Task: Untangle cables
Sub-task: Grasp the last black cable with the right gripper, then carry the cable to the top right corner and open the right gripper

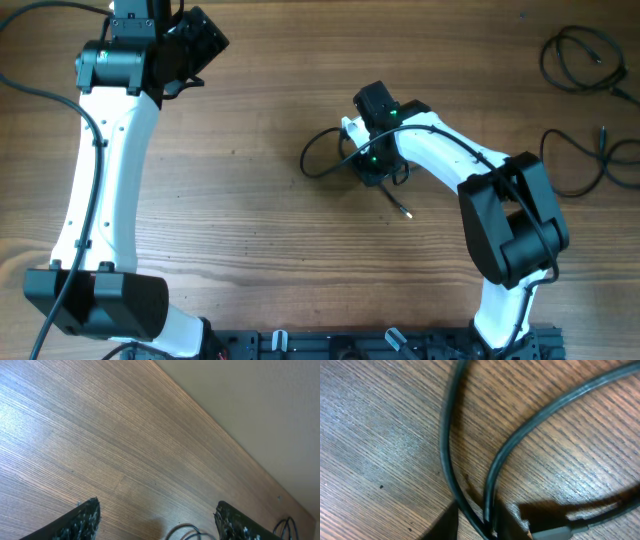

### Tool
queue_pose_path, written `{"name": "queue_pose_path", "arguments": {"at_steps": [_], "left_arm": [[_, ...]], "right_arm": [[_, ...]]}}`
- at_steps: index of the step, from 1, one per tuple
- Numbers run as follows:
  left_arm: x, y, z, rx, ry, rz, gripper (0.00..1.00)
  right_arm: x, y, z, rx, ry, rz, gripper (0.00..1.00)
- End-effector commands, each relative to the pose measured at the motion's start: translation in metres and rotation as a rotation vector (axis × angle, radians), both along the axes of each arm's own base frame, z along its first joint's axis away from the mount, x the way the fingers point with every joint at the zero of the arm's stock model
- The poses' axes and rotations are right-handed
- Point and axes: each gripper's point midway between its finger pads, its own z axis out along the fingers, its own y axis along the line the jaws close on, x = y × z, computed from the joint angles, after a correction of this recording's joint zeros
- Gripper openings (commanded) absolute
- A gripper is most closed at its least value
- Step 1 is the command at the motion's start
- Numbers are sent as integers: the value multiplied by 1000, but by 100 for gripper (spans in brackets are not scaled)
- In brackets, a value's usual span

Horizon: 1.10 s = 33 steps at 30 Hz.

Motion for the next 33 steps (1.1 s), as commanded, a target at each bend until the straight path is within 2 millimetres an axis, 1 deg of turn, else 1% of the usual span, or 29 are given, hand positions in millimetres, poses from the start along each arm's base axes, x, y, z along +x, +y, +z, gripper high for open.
{"name": "queue_pose_path", "arguments": {"at_steps": [1,3,5,6,7,10,11,12,14,16,18,20,22,25,27,30,31,32,33], "left_arm": [[3,7,-4,23,8,9,76],[3,7,-4,23,8,9,76],[3,7,-4,23,7,9,77],[3,7,-4,23,7,9,77],[3,7,-4,23,7,9,77],[3,7,-4,23,8,9,77],[3,7,-4,23,8,9,77],[3,7,-4,23,8,9,77],[2,7,-5,23,11,9,77],[2,7,-5,23,12,9,77],[2,7,-5,23,11,9,77],[2,7,-5,23,11,9,77],[2,7,-5,23,11,9,77],[2,7,-5,23,11,9,77],[2,7,-5,23,11,9,77],[2,7,-5,23,11,9,77],[2,7,-5,23,11,9,77],[2,7,-5,23,11,9,77],[2,7,-5,22,11,10,77]], "right_arm": [[-7,-2,-13,-15,28,-64,4],[0,-1,-9,-12,8,-81,4],[15,-7,3,-44,-39,-93,4],[24,-10,12,-64,-69,-104,4],[37,-16,26,-87,-111,-137,4],[85,-39,78,-135,-258,-242,4],[98,-45,92,-138,-297,-267,4],[112,-53,108,-138,-339,-297,4],[141,-78,144,-144,-441,-373,4],[159,-100,163,-159,-512,-423,4],[172,-128,176,-215,-577,-487,4],[180,-159,184,-294,-624,-508,4],[184,-195,191,-367,-656,-572,4],[185,-231,194,-399,-667,-643,4],[184,-260,194,-407,-666,-717,4],[180,-293,193,-410,-664,-808,4],[178,-305,193,-411,-663,-848,4],[174,-321,193,-410,-661,-907,4],[172,-330,193,-406,-660,-944,4]]}}
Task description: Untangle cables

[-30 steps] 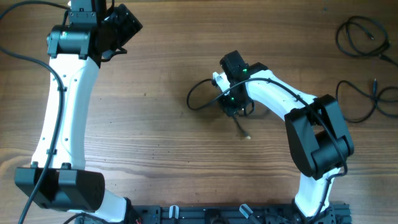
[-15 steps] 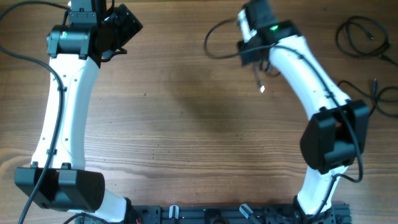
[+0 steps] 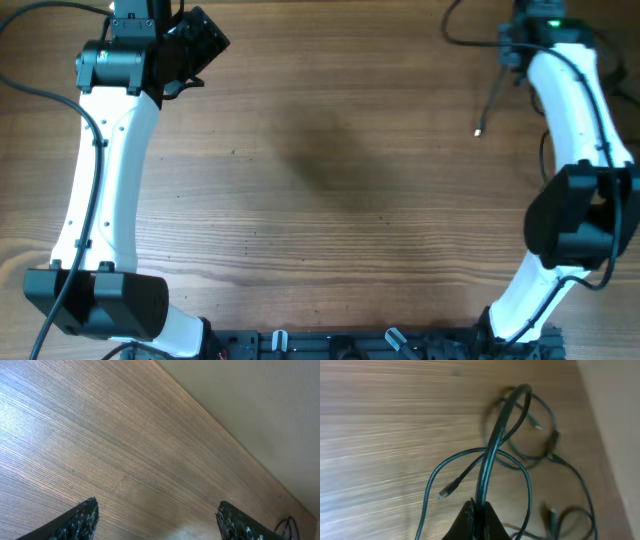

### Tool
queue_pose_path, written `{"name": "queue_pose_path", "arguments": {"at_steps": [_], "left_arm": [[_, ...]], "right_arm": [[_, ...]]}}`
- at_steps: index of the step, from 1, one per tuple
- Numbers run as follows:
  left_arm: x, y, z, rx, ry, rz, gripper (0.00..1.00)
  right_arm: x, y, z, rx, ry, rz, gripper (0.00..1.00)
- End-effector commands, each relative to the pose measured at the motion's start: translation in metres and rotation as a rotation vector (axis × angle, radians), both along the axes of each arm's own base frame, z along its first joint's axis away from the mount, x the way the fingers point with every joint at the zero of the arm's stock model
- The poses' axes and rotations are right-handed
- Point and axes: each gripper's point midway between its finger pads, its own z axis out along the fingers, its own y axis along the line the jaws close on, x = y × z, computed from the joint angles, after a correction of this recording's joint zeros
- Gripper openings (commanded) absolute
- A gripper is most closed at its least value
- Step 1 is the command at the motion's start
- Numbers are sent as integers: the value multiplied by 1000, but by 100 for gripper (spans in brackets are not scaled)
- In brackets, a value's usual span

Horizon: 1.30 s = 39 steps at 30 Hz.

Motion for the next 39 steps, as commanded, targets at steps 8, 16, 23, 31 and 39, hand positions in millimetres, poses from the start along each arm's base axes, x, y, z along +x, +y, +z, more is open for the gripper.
{"name": "queue_pose_path", "arguments": {"at_steps": [8,16,23,31,39], "left_arm": [[3,6,-4,18,7,12,77],[3,6,-4,16,8,10,77],[1,6,-5,16,15,10,77],[1,6,-5,16,17,10,78],[-3,6,-8,18,37,10,100]], "right_arm": [[-18,-76,-1,77,-94,-284,4],[-4,-79,-44,165,-113,-366,4],[14,-40,-66,265,-30,-119,65],[3,-8,-34,443,-27,-79,100],[-36,39,83,555,-152,126,100]]}}
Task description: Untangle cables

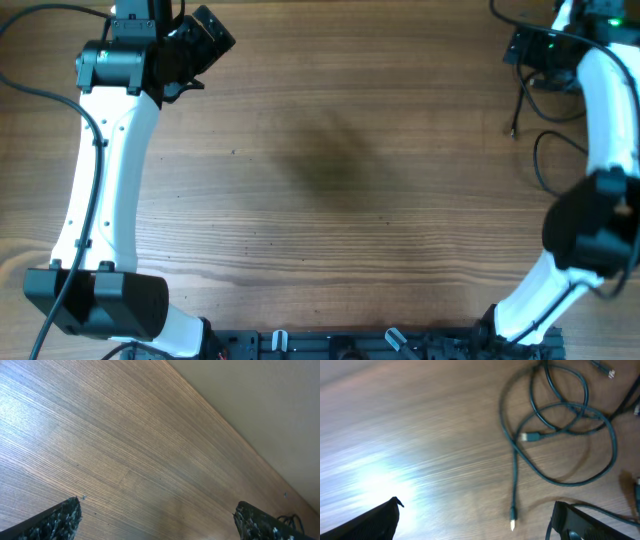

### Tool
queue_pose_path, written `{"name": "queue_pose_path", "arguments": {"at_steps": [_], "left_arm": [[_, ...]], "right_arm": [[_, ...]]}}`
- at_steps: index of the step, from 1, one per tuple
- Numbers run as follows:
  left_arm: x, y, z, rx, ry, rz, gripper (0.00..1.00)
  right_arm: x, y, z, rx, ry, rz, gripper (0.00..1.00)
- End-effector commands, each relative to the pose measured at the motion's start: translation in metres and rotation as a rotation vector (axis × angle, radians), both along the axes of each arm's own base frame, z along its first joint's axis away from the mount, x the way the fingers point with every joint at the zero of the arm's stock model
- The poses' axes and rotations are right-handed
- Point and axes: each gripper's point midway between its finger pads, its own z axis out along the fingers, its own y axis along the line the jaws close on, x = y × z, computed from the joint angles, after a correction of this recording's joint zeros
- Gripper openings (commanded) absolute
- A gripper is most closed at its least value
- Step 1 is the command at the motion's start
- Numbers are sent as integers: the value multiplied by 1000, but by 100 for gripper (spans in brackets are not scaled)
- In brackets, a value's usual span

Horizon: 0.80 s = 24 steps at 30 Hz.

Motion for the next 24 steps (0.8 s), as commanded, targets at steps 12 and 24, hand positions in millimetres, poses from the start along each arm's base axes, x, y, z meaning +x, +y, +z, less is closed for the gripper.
{"name": "queue_pose_path", "arguments": {"at_steps": [12,24], "left_arm": [[3,6,-3,16,6,11,100],[3,6,-3,16,6,11,100]], "right_arm": [[-102,145,108,30,-82,384,100],[-142,172,79,338,-2,103,100]]}}
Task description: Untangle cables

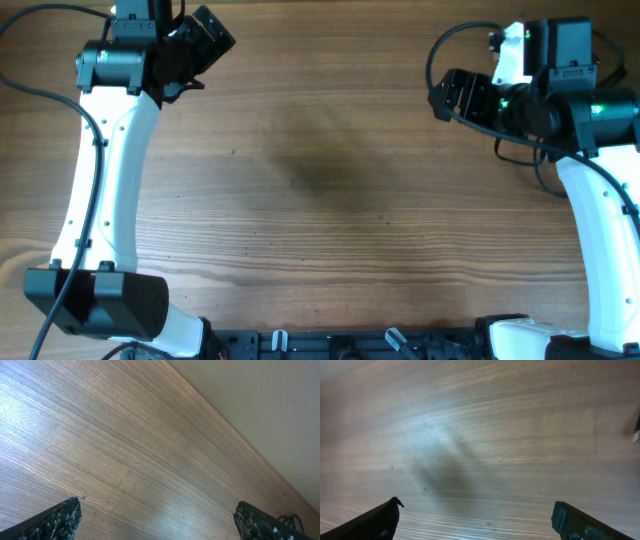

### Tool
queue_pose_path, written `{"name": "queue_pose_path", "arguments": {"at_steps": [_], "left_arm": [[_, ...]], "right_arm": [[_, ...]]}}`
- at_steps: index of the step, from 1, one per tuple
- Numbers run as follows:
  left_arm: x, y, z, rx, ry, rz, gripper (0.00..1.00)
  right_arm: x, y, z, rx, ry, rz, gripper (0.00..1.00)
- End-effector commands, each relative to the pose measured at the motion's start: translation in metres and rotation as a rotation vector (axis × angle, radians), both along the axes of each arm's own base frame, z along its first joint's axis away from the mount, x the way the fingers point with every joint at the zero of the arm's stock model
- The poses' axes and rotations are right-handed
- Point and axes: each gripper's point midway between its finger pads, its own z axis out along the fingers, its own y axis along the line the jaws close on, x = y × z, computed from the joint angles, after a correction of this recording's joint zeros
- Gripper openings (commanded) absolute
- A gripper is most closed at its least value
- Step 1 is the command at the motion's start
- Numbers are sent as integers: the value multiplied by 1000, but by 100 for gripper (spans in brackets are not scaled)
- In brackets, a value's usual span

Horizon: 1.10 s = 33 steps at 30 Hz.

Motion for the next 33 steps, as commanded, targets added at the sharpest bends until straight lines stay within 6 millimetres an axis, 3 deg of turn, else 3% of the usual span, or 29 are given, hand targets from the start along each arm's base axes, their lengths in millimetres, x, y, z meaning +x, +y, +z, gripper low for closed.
{"name": "queue_pose_path", "arguments": {"at_steps": [1,14,20,26,33], "left_arm": [[2,6,-3,16,7,11,100],[3,6,-3,16,6,11,100],[3,6,-3,16,6,11,100],[2,6,-3,16,7,11,100],[2,6,-3,16,7,11,100]], "right_arm": [[-6,-1,-3,56,52,-109,100],[-1,-8,-9,10,49,-124,100],[18,-15,0,-38,-193,-145,100],[-22,-23,-10,-124,-428,-46,100],[-82,-43,-30,-125,-717,-135,100]]}}
